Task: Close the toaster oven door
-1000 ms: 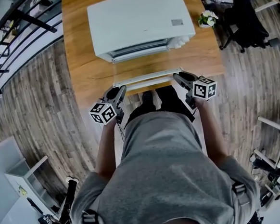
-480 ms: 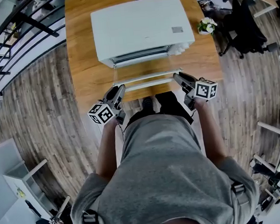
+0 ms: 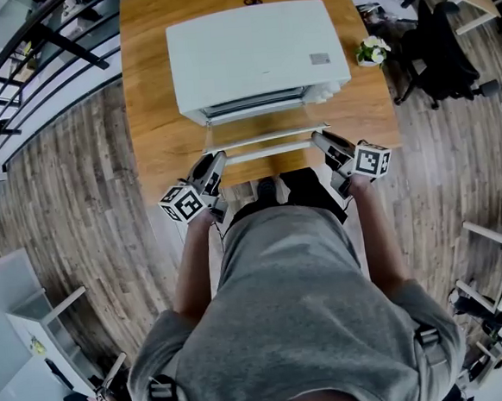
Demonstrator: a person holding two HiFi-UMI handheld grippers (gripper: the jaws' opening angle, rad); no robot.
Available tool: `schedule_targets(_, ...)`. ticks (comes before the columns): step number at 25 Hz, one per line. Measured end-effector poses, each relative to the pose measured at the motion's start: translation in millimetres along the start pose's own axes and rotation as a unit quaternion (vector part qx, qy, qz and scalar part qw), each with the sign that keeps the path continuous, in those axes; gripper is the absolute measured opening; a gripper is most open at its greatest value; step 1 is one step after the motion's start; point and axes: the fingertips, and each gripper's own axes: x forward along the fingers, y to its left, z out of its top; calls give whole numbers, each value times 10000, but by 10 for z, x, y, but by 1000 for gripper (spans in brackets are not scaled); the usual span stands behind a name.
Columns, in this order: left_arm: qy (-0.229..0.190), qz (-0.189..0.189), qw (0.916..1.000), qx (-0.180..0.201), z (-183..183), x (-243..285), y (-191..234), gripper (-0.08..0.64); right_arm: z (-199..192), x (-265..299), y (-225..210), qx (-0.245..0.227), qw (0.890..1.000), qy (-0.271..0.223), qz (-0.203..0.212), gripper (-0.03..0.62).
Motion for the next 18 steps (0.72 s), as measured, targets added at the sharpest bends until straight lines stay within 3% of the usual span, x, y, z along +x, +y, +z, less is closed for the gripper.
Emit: schedule_targets(18, -265, -163, 9991, -305, 147, 89, -37, 129, 245, 76, 224, -122, 9966, -409, 710, 121)
